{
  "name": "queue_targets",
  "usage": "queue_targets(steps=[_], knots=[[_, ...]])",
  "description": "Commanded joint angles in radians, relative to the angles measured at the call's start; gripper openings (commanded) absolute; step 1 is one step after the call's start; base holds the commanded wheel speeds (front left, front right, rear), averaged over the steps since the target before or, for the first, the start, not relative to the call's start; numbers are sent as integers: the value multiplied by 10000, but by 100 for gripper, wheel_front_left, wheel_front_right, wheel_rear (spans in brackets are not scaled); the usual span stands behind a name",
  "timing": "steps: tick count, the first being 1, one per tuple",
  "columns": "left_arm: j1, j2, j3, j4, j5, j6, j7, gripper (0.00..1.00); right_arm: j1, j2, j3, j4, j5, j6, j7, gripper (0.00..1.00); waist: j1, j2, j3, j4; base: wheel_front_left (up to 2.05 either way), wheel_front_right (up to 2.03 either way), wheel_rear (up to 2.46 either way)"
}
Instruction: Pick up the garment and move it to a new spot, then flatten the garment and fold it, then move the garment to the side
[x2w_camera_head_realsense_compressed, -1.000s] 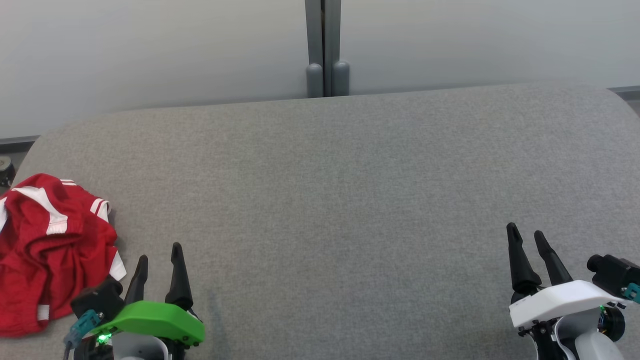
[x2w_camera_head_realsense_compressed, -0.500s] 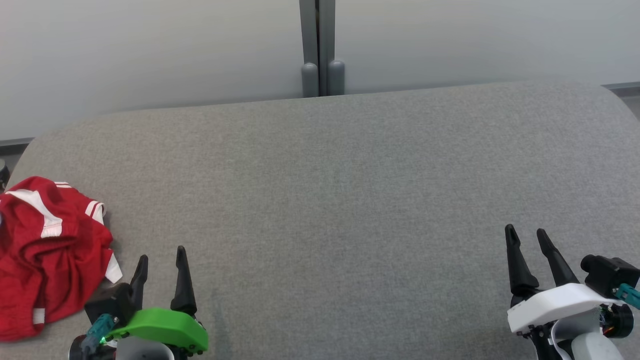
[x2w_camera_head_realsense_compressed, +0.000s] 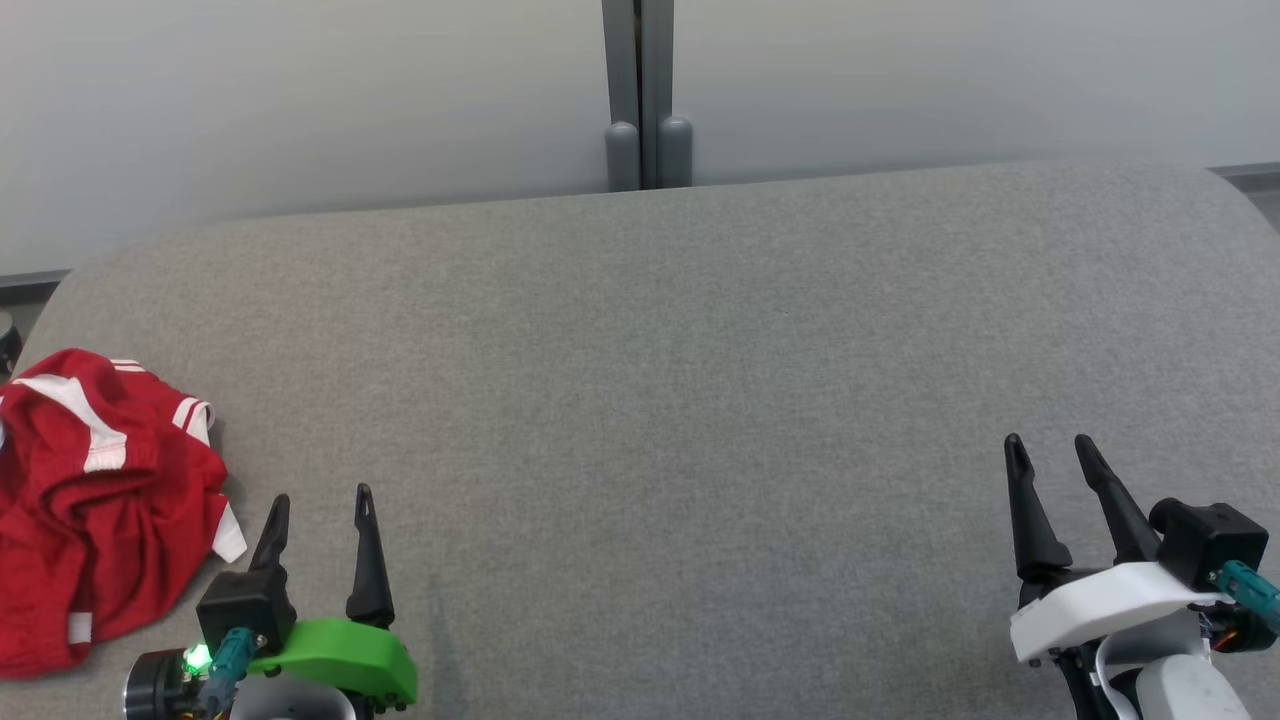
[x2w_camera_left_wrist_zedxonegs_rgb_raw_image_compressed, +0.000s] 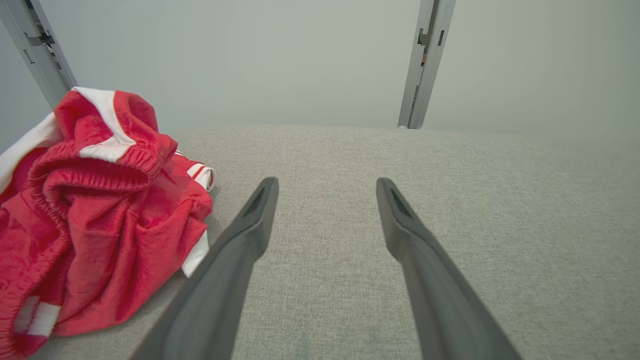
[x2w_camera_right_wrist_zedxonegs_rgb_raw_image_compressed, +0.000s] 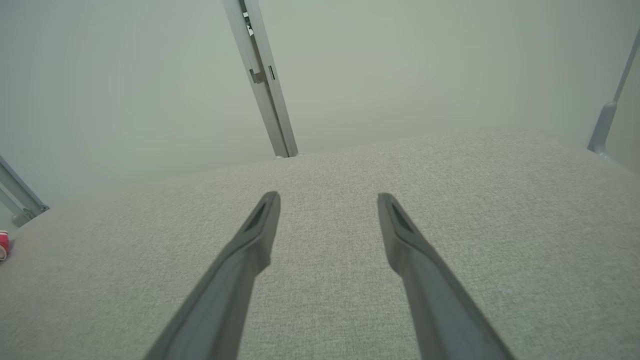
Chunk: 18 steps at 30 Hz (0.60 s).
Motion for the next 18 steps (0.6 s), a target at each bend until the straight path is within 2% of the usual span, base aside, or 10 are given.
queue_targets(steps=[1,11,18], knots=[[27,124,-36,-89,236,109,-78,100,-18,-48,7,-46,-252,3,-90,100,0,0,-3,17,0,0,0],[213,-54,-69,219,807,185,-284,100,159,-25,119,433,-1115,3,-299,100,0,0,30,261,0,0,0],[181,-298,124,191,1176,211,-407,100,115,-38,601,382,-1554,2,-416,100,0,0,327,1266,0,0,0]])
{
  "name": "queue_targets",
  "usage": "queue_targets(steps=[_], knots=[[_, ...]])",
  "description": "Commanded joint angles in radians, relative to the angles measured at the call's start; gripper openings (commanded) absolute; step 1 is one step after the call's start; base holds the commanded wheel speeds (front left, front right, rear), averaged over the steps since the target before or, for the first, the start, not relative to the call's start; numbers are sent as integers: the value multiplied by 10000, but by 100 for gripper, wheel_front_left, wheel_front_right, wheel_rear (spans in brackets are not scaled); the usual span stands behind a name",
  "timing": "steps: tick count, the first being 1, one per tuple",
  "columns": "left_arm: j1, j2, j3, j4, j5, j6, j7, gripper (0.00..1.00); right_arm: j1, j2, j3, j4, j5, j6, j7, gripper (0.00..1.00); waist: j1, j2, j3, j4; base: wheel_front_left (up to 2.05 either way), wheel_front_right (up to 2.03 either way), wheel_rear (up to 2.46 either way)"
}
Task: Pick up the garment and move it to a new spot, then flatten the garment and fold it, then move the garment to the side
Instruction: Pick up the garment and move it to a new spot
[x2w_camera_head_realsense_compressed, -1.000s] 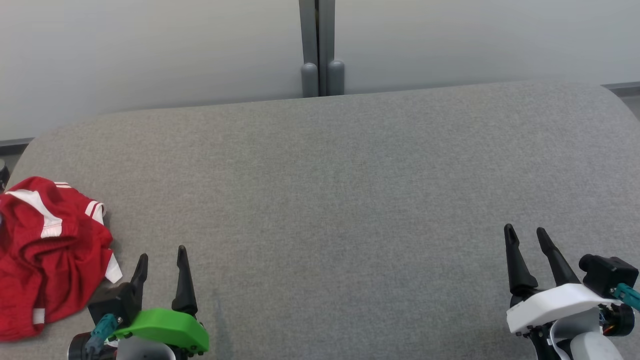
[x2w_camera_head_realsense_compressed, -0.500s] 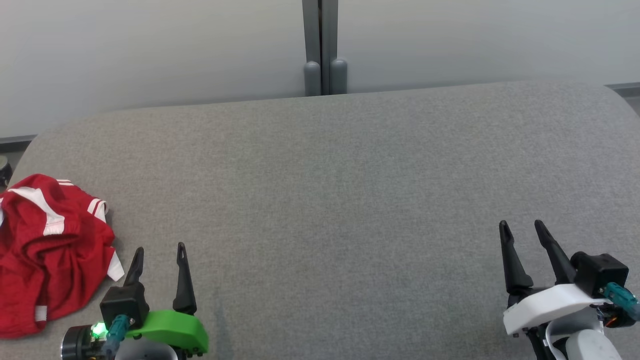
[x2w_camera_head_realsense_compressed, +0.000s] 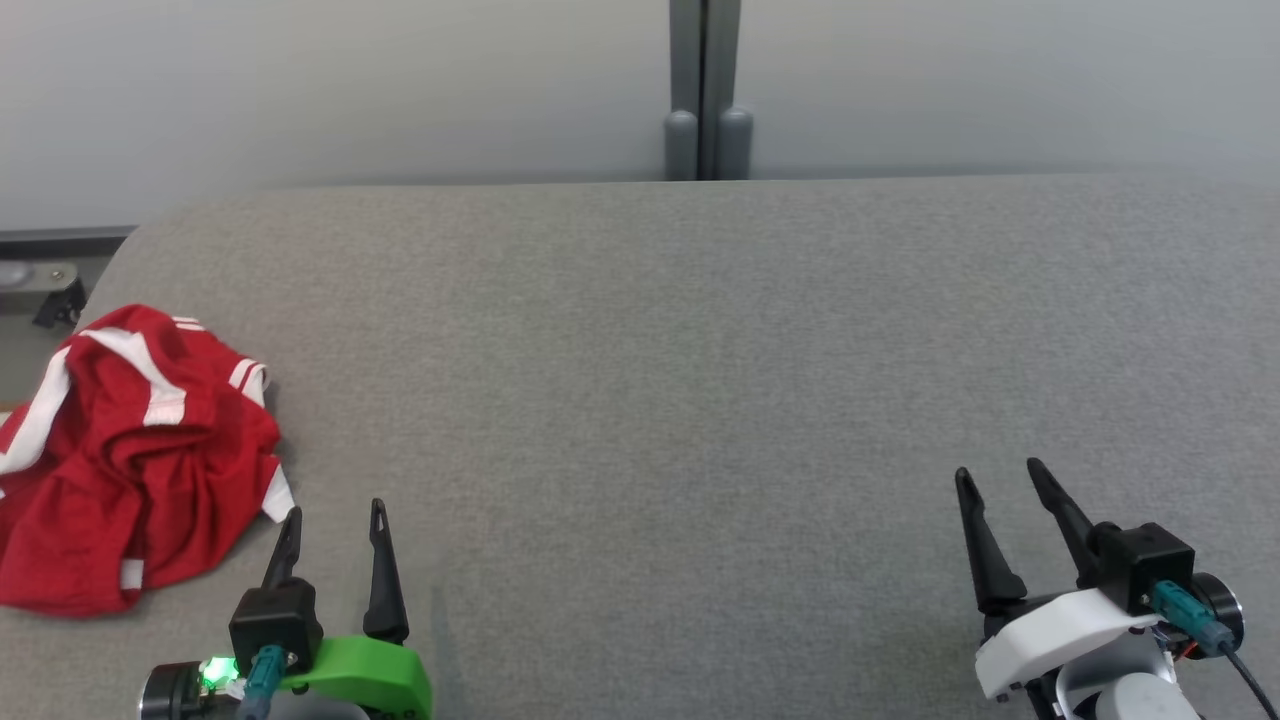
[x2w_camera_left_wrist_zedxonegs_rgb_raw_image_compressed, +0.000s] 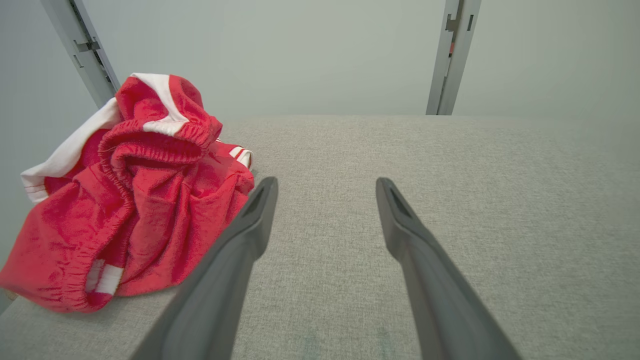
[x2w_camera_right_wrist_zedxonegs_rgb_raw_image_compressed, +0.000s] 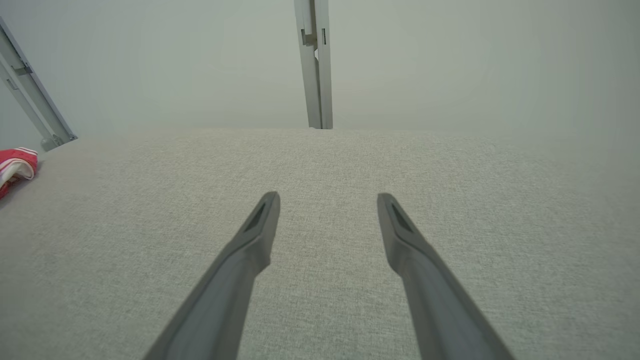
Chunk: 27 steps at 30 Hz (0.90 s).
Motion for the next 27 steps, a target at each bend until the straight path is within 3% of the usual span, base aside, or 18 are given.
queue_targets(steps=[1,14,19,27], knots=[[1,-10,53,-39,258,18,-82,100,-47,-55,116,-1,-199,0,-78,100,0,0,261,725,0,0,0],[491,-209,964,308,756,-89,-270,100,-717,-159,1328,295,-894,-1,-279,100,0,0,780,3647,0,0,0],[645,-271,1347,254,558,-274,-258,100,-970,-191,1626,413,-844,-3,-270,100,0,0,930,4012,0,0,0],[25,-301,1664,408,-2,-920,-258,100,-1200,-427,1773,449,-800,-3,-270,100,0,0,1455,3790,0,0,0]])
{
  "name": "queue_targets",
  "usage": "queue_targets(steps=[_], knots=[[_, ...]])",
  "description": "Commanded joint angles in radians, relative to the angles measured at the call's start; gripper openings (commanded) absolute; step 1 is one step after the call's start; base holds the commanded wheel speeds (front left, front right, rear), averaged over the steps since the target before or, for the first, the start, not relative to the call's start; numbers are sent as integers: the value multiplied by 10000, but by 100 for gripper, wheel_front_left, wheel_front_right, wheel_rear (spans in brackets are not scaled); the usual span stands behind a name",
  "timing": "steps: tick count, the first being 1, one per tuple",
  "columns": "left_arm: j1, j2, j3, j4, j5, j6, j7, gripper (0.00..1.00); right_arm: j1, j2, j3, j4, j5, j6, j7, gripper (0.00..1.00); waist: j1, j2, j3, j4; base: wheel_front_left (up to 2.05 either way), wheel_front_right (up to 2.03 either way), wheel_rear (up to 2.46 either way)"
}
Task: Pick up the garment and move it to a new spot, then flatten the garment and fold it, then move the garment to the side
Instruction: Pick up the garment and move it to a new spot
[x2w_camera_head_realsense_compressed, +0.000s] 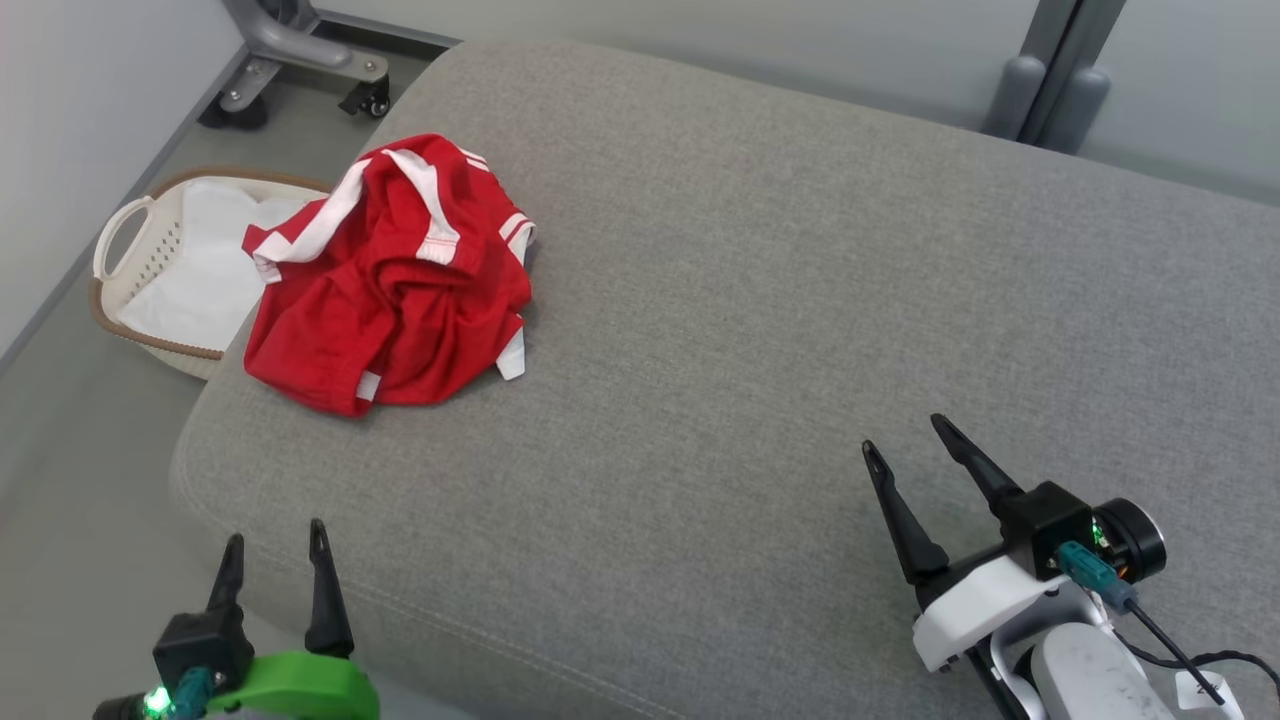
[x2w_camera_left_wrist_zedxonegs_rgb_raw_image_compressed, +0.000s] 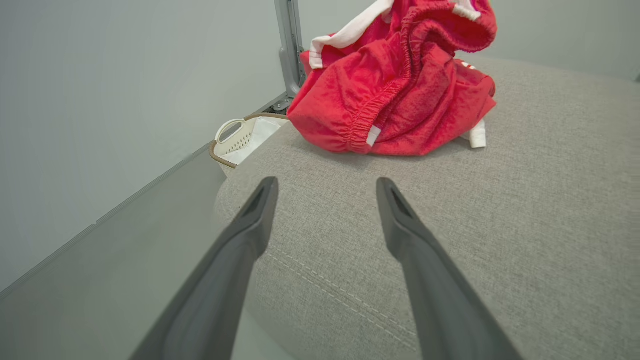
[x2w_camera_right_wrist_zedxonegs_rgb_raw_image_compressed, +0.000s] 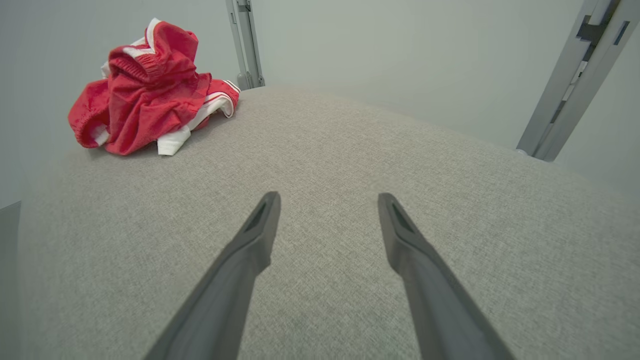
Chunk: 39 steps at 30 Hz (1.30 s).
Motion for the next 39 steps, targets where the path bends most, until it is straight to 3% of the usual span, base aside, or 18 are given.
queue_targets(steps=[1,6,12,18,27,34,35,39], knots=[[-341,-4,100,71,-309,-172,-7,100,-115,-116,-58,43,9,-6,-23,100,0,0,386,-154,0,0,0],[-1484,4,548,441,-616,-795,-8,100,-408,-295,-34,-133,-73,-6,-24,100,0,0,1065,-623,0,0,0],[-3393,398,989,1062,-527,-1138,-8,100,-858,-527,9,-512,-163,-6,-23,100,0,0,2082,-1051,0,0,0],[-5207,1209,838,2113,-522,-1216,-7,100,-1138,-591,88,-682,-182,-6,-23,100,0,0,2714,-1429,0,0,0],[-7480,2531,-8,4986,-552,-1217,21,100,-1548,-702,224,-733,-129,-6,-23,100,0,0,3423,-2015,0,0,0],[-8497,2888,-237,6898,-630,-1219,380,100,-1746,-680,175,-661,-76,-10,-12,100,0,0,3705,-2359,0,0,0],[-8576,2904,-273,7058,-637,-1219,329,0,-1743,-661,138,-649,-67,-10,-10,100,0,0,3681,-2396,0,0,0],[-8751,2950,-352,7247,-564,-1200,104,0,-1677,-538,38,-604,-51,-10,-10,100,0,0,3419,-2509,0,0,0]])
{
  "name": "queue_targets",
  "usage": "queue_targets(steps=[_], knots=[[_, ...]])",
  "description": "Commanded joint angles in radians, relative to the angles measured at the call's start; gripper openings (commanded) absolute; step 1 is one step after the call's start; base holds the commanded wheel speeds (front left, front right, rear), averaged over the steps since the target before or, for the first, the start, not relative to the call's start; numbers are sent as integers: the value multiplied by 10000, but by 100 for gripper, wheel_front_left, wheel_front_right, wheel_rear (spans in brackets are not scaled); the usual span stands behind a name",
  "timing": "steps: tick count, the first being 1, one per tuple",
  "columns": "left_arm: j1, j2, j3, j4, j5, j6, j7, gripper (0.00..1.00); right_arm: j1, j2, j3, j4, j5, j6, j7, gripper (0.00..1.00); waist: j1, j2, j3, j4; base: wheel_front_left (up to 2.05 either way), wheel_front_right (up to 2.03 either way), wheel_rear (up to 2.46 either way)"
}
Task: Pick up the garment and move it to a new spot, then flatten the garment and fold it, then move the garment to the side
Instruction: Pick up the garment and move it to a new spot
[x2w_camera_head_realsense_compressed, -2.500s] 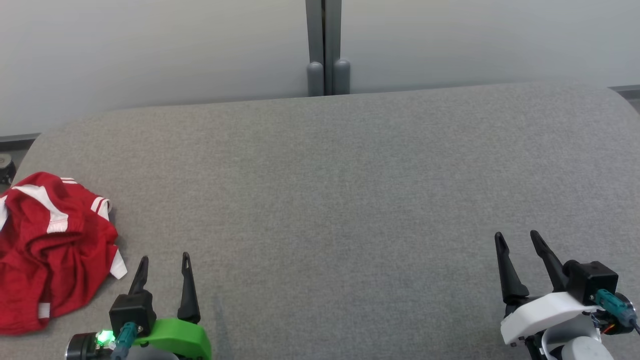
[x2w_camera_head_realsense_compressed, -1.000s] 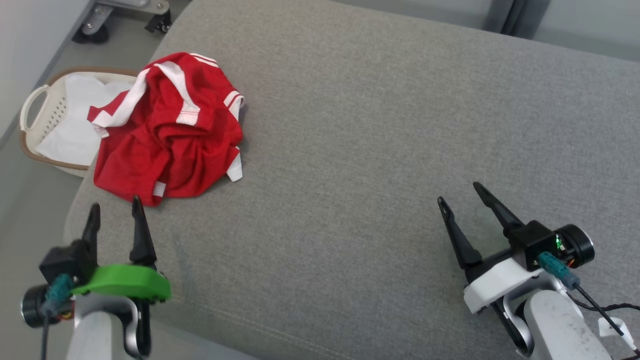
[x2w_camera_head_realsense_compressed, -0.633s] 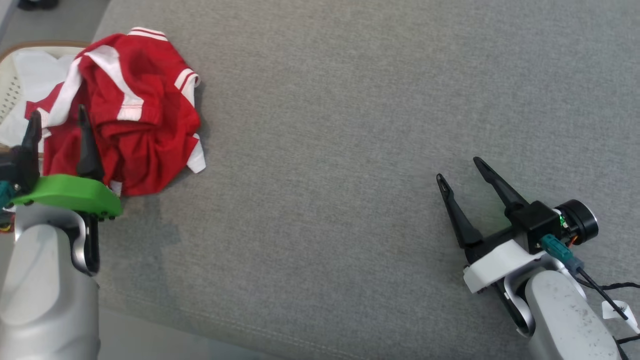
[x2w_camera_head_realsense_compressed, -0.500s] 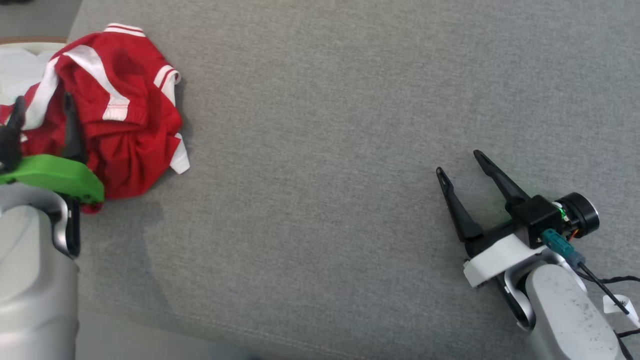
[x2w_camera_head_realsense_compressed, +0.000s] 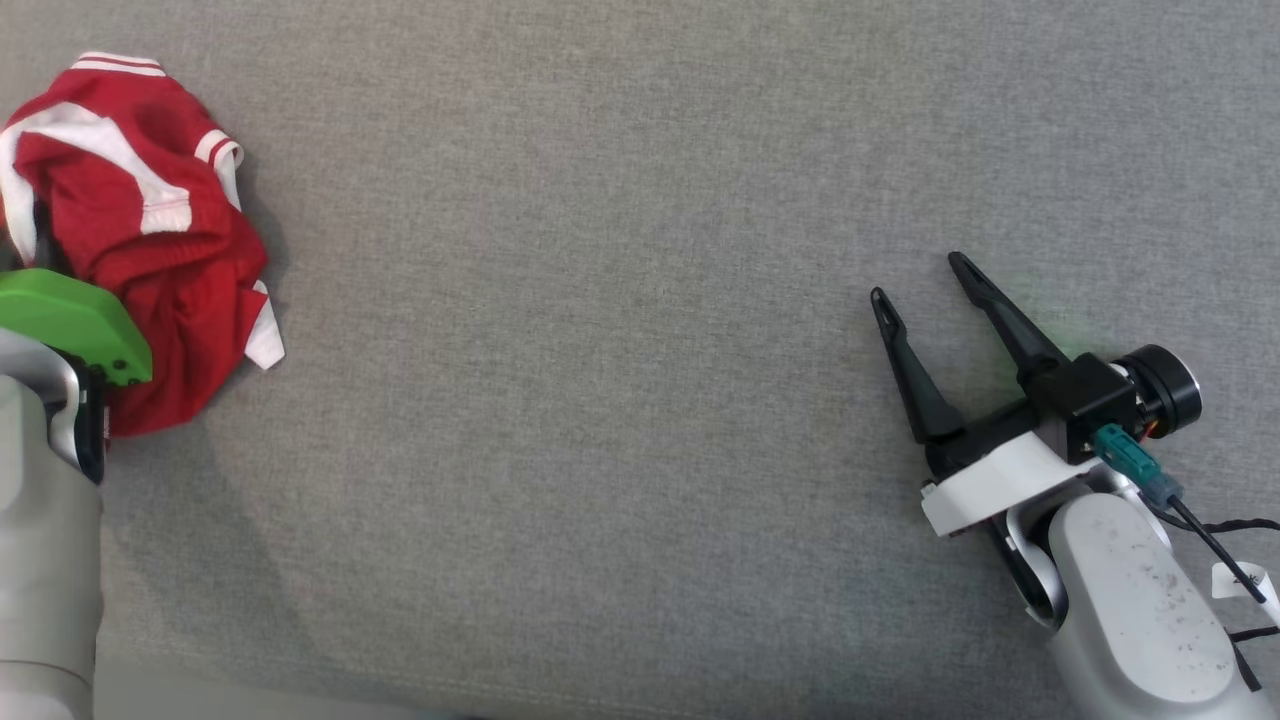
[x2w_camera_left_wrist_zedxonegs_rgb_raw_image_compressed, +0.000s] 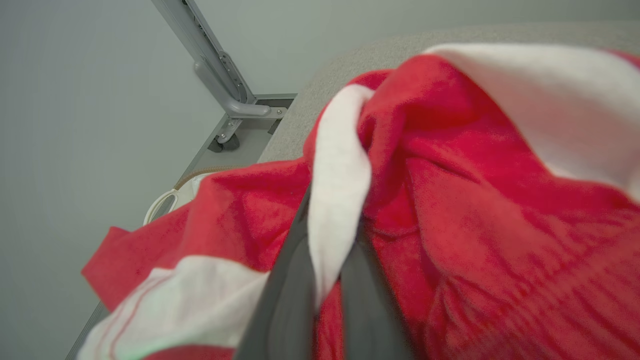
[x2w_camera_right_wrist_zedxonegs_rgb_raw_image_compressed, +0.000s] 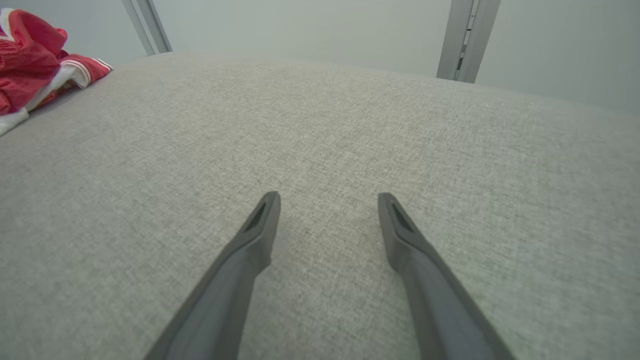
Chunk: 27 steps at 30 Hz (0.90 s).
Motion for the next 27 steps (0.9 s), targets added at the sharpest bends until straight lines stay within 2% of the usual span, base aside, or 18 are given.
queue_targets(steps=[1,6,13,14,19,27], knots=[[-249,83,44,-85,-31,5,-106,0,156,-23,-75,176,9,-13,7,100,-1,0,-243,-98,0,0,0],[-240,117,161,-1641,65,77,-172,0,346,229,-104,183,59,-13,2,100,-1,0,-985,-335,0,0,0],[337,-420,-25,-4466,166,18,-159,0,807,535,-51,313,126,-13,2,100,-1,0,-2105,-950,0,0,0],[435,-672,-260,-5072,65,-9,-158,0,948,599,-77,362,169,-13,2,100,-1,0,-2430,-1241,0,0,0],[758,-1339,-1094,-6172,-343,-19,-161,0,1181,742,46,384,214,-13,2,100,-1,0,-2932,-2061,0,0,0],[1016,-2342,-2788,-6839,-1210,-17,-162,0,1417,781,99,430,249,-13,2,100,-1,0,-3232,-3494,0,0,0]])
